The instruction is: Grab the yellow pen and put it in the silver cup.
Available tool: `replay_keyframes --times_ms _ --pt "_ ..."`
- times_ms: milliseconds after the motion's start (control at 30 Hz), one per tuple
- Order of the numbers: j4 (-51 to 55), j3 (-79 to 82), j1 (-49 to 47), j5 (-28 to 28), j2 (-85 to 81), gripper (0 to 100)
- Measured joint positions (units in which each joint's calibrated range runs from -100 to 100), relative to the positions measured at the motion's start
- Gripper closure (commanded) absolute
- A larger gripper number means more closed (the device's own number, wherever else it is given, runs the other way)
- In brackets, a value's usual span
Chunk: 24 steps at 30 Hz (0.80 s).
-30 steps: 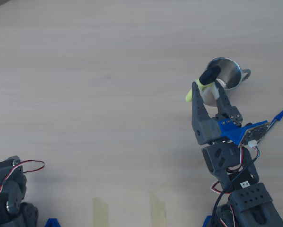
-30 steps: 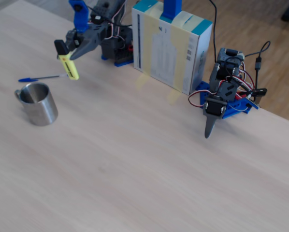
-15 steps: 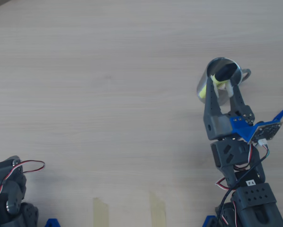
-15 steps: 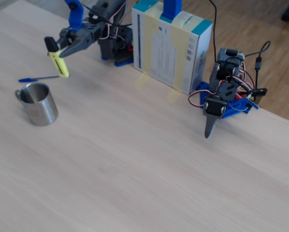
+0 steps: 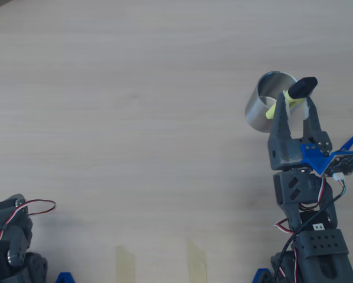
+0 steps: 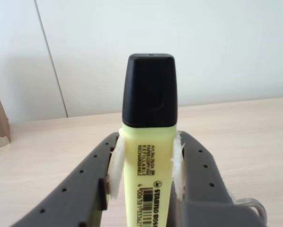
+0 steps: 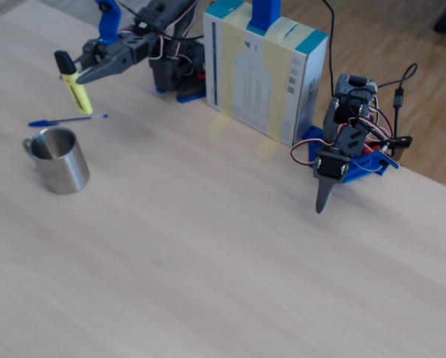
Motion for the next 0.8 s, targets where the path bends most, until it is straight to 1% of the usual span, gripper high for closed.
replay_keyframes --times_ms 100,333,600,800 --pt "0.0 0.0 2.17 0.56 0.58 98" --pt "0.0 -0.9 2.68 2.51 7.59 98" --pt "0.0 -4.96 2.26 2.67 14.76 98" --pt "0.0 -10.19 2.26 4.46 18.26 98"
